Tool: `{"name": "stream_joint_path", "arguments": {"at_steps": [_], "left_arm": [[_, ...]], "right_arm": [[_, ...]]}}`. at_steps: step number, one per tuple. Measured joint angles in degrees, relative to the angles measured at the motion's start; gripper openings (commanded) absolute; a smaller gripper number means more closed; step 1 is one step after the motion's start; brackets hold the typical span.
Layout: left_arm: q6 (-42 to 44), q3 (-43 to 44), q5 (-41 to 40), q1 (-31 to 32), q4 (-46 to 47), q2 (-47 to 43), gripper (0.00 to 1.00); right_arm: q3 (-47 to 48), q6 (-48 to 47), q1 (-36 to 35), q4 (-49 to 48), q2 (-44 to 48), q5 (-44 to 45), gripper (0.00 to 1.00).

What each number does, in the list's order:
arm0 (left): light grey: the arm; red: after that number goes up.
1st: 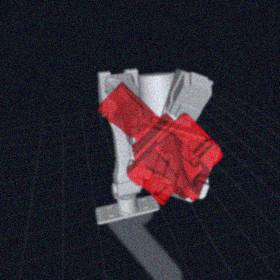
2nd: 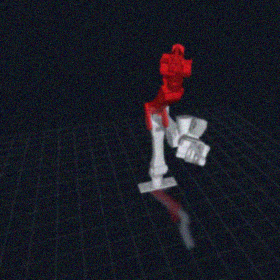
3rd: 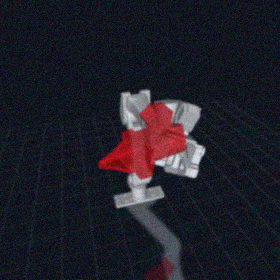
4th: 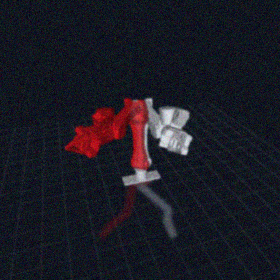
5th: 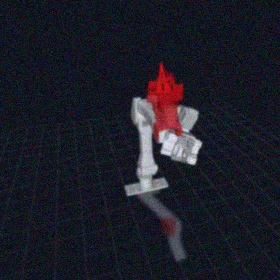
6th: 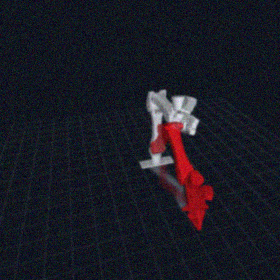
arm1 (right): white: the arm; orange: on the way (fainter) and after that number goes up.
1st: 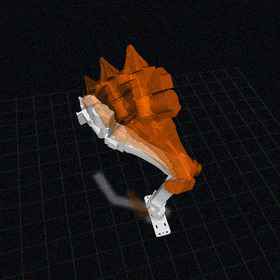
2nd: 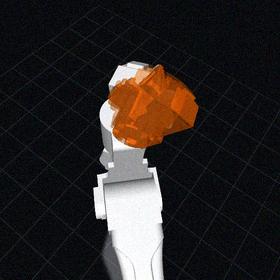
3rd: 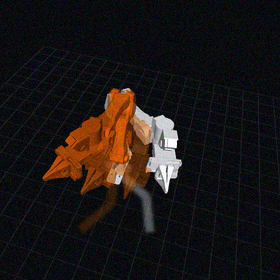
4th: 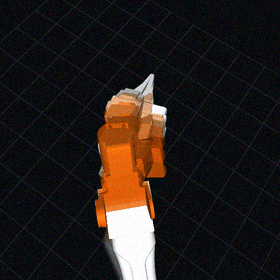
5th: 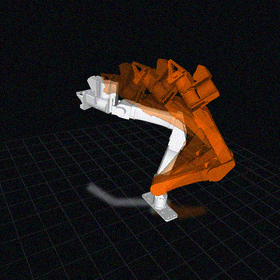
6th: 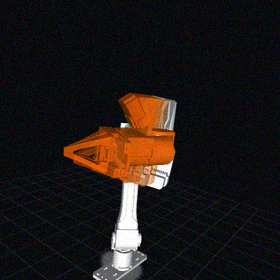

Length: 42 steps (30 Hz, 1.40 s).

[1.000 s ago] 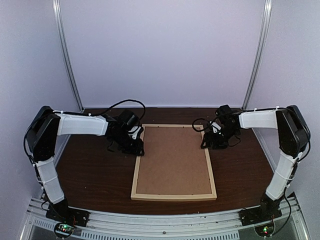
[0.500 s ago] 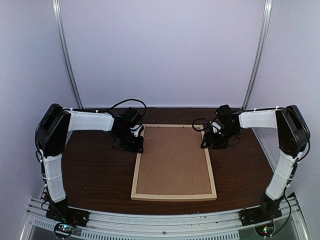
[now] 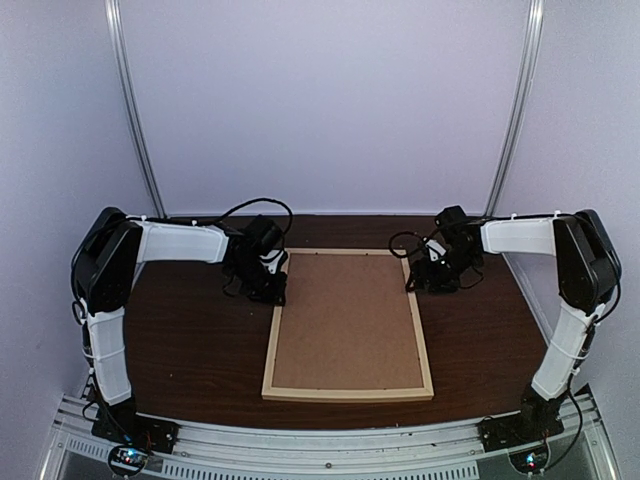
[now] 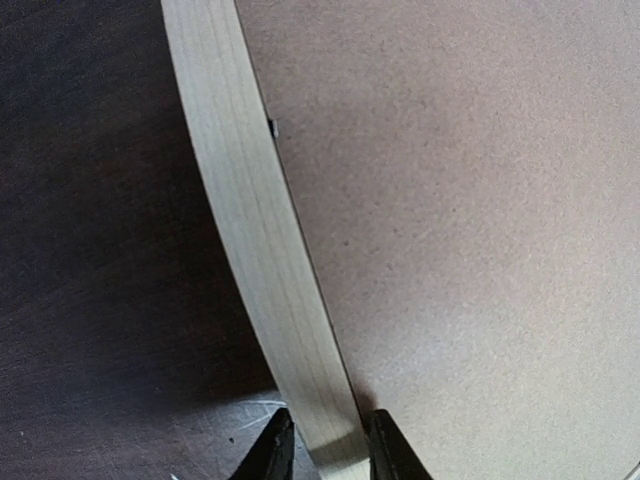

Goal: Put the photo into the frame
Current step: Adjust the photo frame at the center of the board, then press the fastener onto the backboard.

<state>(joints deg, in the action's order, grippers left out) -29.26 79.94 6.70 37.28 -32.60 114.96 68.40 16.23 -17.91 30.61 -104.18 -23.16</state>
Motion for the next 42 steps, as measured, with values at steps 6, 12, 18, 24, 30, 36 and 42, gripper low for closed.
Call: {"name": "stream_joint_path", "arguments": {"at_steps": [6,12,18,24,30,36,42], "left_arm": [[-0.83,-0.61,0.72,-0.22,0.9,-0.02,0.26],[-1.64,-1.36,1.01,-0.33,1.81,-0.39,0.25],[-2.14,-1.84,1.01,-0.33,2.45,-0.63,0.25],[-2.19,-1.86,0.98,-0.33,2.47,-0.63,0.25],[-2.21,-1.97,0.98,-0.33,2.56,-0.72,0.25],[-2.21,-1.97,0.98,-0.33,2.56,-0.72,0.25],[-2.21,-1.97,0.98,-0.33,2.56,-0.72,0.25]], "right_arm": [[0.76,0.0,0.2,0.81,0.0,1.4,0.71],[2.58,-0.24,0.33,2.4,-0.31,4.37,0.67],[5.9,-0.92,0.33,4.15,-3.04,6.75,0.67],[11.65,-1.07,0.33,4.96,-7.93,8.24,0.67],[16.5,-1.07,0.33,6.51,-11.54,10.21,0.67],[19.93,-1.07,0.33,7.91,-13.7,11.63,0.67],[20.96,-1.03,0.33,9.07,-15.12,11.69,0.67]]}}
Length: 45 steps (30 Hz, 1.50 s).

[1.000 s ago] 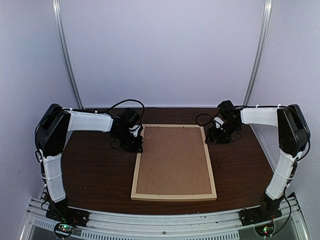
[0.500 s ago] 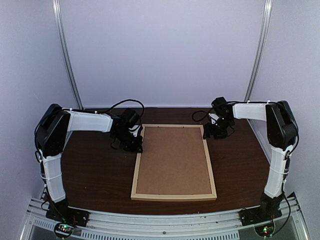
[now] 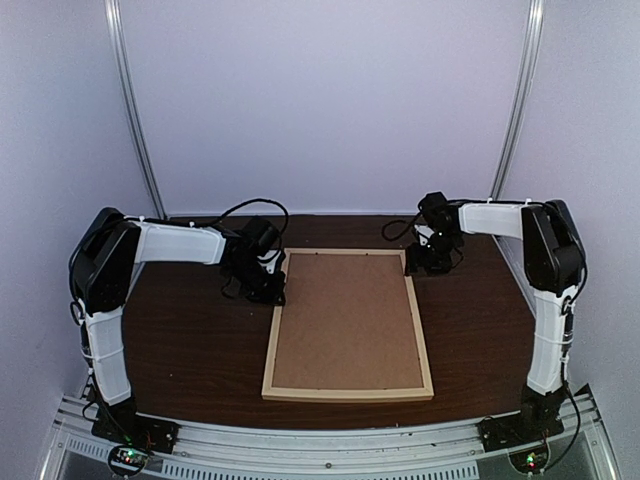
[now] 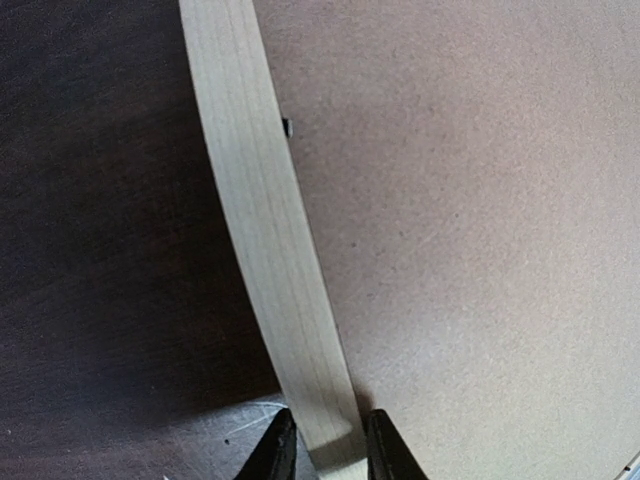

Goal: Put the photo into the frame
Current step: Press the fastener onto the backboard.

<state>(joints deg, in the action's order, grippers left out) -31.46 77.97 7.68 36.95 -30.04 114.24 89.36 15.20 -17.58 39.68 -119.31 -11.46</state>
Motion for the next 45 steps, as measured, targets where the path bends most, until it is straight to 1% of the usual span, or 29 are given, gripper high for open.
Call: {"name": "stream_joint_path", "arguments": {"at_steps": [25,45], "left_arm": [[-0.04,-0.02,0.07,0.0,0.02,-0.02,0.24],[-0.15,-0.42,0.15,0.0,0.48,-0.2,0.24]], "right_arm": [[1.25,0.24,-0.72,0.31,-0.87,0.09,0.66],[1.22,1.79,-2.38,-0.24,-1.36,2.71,0.65]]}}
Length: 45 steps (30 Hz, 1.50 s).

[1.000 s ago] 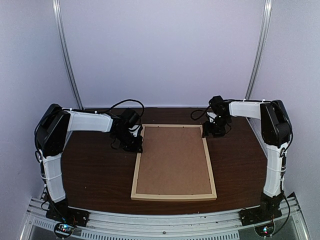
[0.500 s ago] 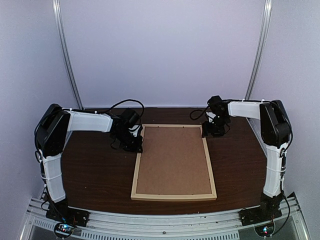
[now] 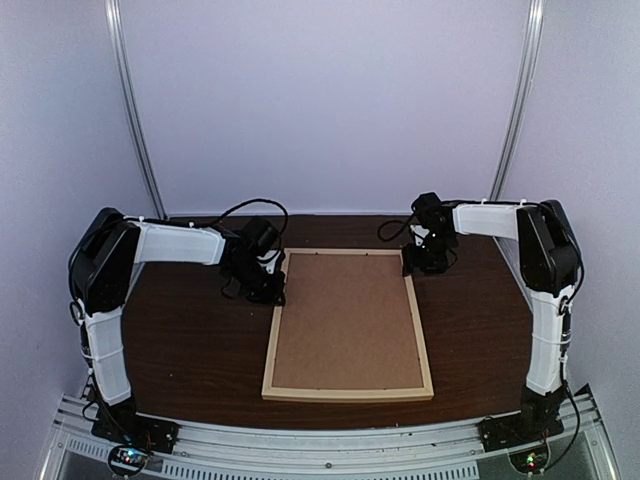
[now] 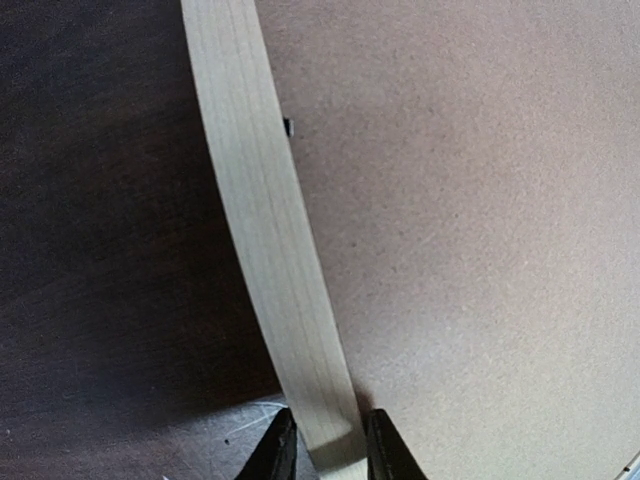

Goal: Put the photo into the frame
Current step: Press the fastener onto the backboard.

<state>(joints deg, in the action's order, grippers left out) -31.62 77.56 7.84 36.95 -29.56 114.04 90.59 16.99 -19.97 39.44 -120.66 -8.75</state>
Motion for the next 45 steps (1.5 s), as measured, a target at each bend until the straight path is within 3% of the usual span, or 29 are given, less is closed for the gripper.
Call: {"name": "stream_joint_path", "arguments": {"at_steps": [23,36,45], "left_arm": [[-0.46,-0.22,0.13,-0.04,0.11,-0.15,0.24],[-0.9,-1.09,0.09,-0.04,1.11,-0.61,0.24],[-1.11,-1.46,0.02,-0.04,1.6,-0.81,0.24]], "right_arm": [[-0.28,-0.24,-4.33,-2.51,-0.17,-1.6,0.72],[-14.95,-0.44,-4.7,-0.48,18.1,-4.13,0.73],[-25.33,-0.26,-4.7,0.35,21.86,-4.81,0.73]]}}
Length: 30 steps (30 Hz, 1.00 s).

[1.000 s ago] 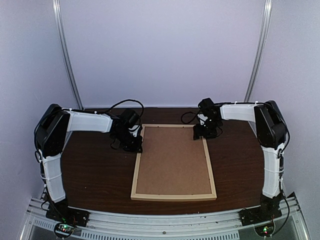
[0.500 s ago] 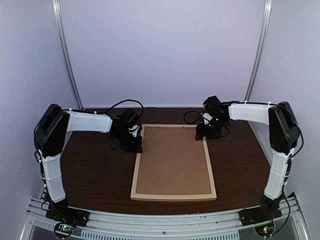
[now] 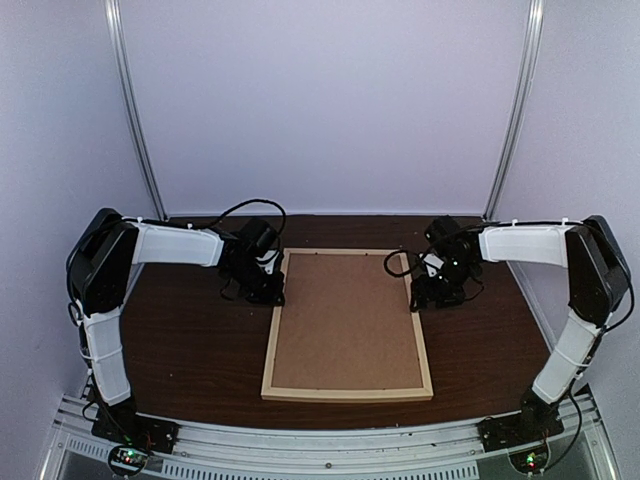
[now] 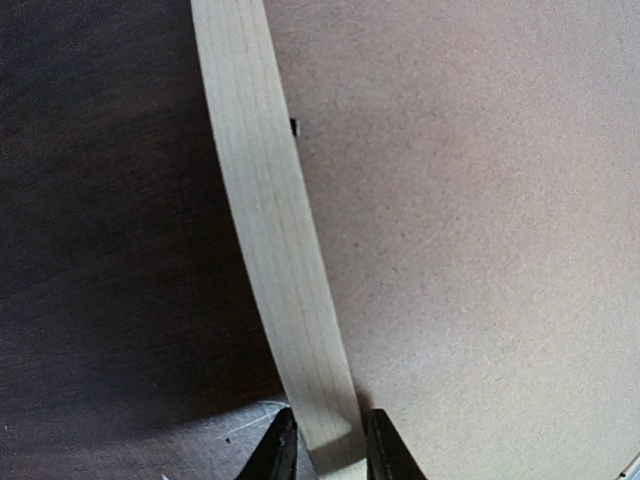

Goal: Put the photo into the frame
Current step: Press the fastener onto the backboard.

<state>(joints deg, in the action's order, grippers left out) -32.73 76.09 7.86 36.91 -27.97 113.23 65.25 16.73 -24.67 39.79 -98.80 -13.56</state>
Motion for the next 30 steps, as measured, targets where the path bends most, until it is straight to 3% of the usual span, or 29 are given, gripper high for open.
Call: {"name": "stream_joint_path", "arguments": {"at_steps": [30], "left_arm": [[-0.04,-0.79,0.02,0.0,0.96,-0.33,0.24]], "right_arm": [[-1.25,0.57,0.59,-0.2,-1.68,0.74,0.72]]}}
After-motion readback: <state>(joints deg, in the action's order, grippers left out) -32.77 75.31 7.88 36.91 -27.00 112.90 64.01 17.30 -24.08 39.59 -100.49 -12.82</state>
